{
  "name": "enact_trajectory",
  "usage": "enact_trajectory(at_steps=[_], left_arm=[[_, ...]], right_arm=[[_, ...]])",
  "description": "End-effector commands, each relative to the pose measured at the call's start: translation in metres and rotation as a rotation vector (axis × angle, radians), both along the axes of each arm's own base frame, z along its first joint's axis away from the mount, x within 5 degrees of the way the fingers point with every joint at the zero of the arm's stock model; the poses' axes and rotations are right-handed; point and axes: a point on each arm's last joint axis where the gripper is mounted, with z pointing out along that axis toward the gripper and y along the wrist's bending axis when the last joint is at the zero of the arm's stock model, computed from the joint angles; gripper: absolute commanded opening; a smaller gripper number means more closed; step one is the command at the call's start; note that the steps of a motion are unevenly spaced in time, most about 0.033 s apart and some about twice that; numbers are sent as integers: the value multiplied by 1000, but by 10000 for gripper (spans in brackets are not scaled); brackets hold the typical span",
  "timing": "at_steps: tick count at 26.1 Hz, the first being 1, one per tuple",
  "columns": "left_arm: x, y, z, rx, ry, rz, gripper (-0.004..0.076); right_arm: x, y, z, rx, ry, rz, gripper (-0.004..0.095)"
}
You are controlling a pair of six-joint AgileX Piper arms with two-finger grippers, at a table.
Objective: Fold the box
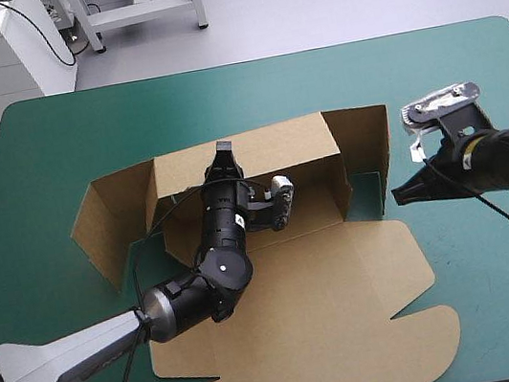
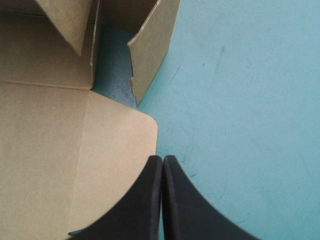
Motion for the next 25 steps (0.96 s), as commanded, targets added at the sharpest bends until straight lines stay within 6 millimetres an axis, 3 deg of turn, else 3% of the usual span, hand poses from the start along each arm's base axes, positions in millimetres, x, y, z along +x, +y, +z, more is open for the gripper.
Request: enact_trajectory(at_steps=[1,4,5,7,10,14,19,25], left_arm=[[-4,0,22,5,-99,-37,-8],[-4,1,23,5,-101,-34,-8],[-3,1,23,2,-100,-29,-8],[-4,0,22,1,-96,-36,-8],[-4,0,22,0,-91,-44,-8],[-3,0,22,0,-92,-41,-8],[-3,0,22,2,-95,-45,-8],[-3,0,22,2,-95,-45,-8]], right_arm=[[29,7,19,-36,-93,37,-21],[71,5,35,-7,-98,45,-21],[94,0,37,62,-76,57,-21],[121,-10,40,199,-39,100,-21],[148,-21,39,337,-45,109,-21],[174,-31,31,395,-67,88,-21],[203,-35,8,412,-58,49,-21],[219,-33,-23,444,66,39,-21]])
